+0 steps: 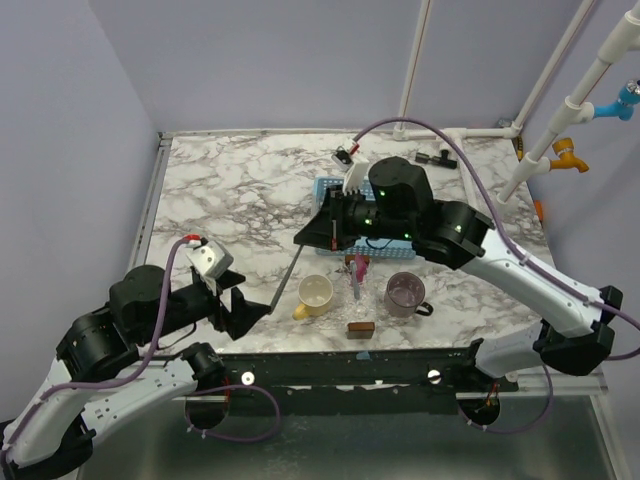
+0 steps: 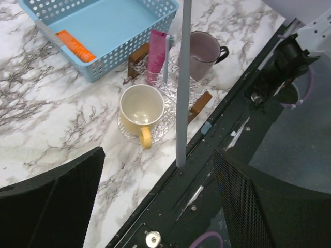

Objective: Prepare toiletry sets of a toothbrush and toothpaste on the tray

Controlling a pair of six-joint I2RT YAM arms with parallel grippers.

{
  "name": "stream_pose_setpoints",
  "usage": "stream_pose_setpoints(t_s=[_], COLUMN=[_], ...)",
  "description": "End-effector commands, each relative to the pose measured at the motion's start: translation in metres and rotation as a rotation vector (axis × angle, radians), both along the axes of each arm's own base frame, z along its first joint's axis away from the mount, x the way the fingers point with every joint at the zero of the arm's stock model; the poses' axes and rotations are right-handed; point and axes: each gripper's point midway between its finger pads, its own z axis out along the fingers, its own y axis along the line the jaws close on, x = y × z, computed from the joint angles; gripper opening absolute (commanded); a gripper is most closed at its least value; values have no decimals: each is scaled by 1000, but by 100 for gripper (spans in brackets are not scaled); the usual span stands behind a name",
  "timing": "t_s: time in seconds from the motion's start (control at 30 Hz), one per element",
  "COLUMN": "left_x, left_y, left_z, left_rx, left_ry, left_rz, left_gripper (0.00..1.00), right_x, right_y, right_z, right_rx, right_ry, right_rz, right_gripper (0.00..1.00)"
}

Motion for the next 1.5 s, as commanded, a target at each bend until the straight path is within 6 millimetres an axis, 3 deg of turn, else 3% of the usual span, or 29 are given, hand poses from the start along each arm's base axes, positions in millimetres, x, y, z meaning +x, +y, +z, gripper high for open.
stream_pose_setpoints(t_s=[0.0, 0.33, 0.53, 0.67, 0.83, 1.47], left_x=[-13, -11, -8, -6, -5, -6], left_y=[-17, -32, -35, -37, -39, -42], left_z=[18, 22, 19, 17, 15, 10], left_rx=[-100, -171, -184, -186, -187, -179], left_ry=[26, 73, 95, 106, 112, 124], left_rz=[-87, -91, -73, -68, -66, -78], left_gripper=[86, 89, 92, 99, 99, 99], right_x=[-8, -30, -31, -19, -9, 14], right_y=[-31, -92, -114, -129, -132, -136], right_z=[-1, -29, -49, -71, -95, -114], right_rx=[-63, -224, -321, -412, -448, -412], right_ry=[-92, -205, -247, -264, -271, -330], right_rz=[10, 63, 53, -21, -75, -223], right_gripper=[0, 1, 1, 1, 1, 0])
